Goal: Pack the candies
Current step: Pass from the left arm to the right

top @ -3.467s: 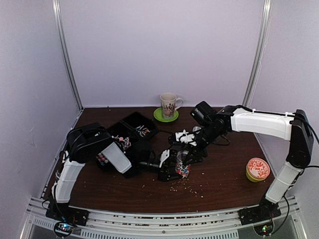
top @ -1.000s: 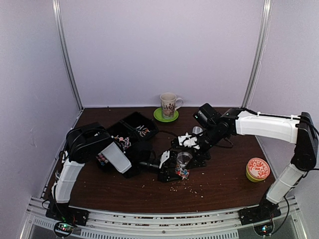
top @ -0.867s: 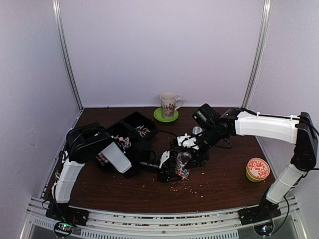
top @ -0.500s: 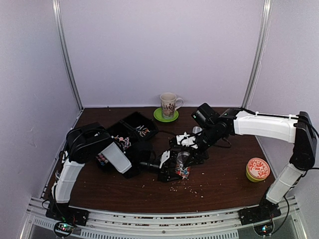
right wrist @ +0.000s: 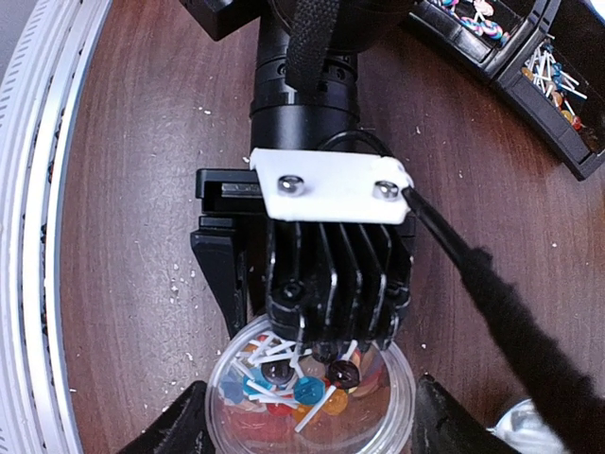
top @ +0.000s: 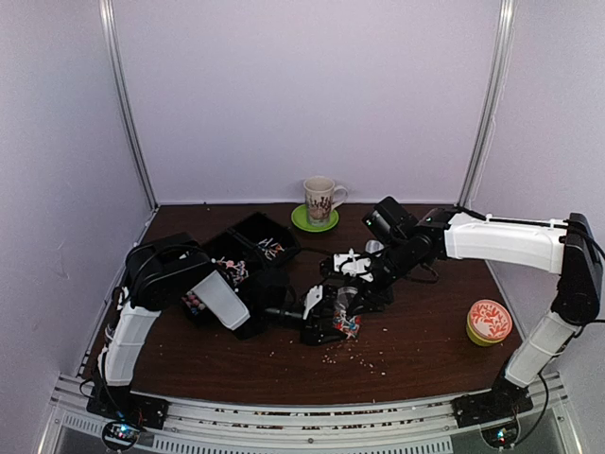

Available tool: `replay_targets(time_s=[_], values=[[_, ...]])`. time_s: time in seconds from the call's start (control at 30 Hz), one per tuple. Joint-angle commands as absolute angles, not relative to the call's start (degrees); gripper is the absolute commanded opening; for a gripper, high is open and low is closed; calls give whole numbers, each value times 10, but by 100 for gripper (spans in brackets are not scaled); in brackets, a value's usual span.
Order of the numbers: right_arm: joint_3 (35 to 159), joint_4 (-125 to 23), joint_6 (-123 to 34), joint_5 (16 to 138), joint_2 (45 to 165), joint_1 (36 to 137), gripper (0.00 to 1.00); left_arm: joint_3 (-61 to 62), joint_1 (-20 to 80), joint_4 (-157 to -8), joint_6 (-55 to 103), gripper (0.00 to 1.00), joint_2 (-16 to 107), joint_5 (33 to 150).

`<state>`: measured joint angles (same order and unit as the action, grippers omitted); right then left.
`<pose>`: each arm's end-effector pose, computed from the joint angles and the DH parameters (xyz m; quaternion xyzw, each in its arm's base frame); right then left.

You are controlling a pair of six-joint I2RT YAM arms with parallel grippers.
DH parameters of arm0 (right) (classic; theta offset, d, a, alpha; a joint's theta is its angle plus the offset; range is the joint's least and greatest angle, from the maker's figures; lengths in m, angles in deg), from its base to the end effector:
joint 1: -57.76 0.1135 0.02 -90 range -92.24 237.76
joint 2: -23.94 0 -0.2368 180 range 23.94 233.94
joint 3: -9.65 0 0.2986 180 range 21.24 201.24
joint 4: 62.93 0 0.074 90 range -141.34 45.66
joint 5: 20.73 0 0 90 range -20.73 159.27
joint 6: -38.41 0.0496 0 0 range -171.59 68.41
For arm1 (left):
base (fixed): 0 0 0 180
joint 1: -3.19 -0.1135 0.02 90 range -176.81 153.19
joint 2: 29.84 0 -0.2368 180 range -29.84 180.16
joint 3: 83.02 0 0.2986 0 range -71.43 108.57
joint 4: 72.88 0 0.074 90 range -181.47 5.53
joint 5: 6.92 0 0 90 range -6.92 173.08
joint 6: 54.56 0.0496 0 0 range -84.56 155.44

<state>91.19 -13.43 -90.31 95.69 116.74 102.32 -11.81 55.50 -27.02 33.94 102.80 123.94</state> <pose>0.2569 0.2839 0.1884 -0.6690 0.6657 0.2334 0.2341 0.2376 -0.3606 -0.0045 0.5109 0.5835 -0.5044 0.3796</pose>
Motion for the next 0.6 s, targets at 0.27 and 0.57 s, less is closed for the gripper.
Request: replay_targets(time_s=[0.27,0.57], values=[[897,-145,-799,920,1159,1028,62,-149,553,-258,323,54,1004,1113],[909,-140,-786,919,1150,1012,62,-194,548,-250,321,98,958,1064]])
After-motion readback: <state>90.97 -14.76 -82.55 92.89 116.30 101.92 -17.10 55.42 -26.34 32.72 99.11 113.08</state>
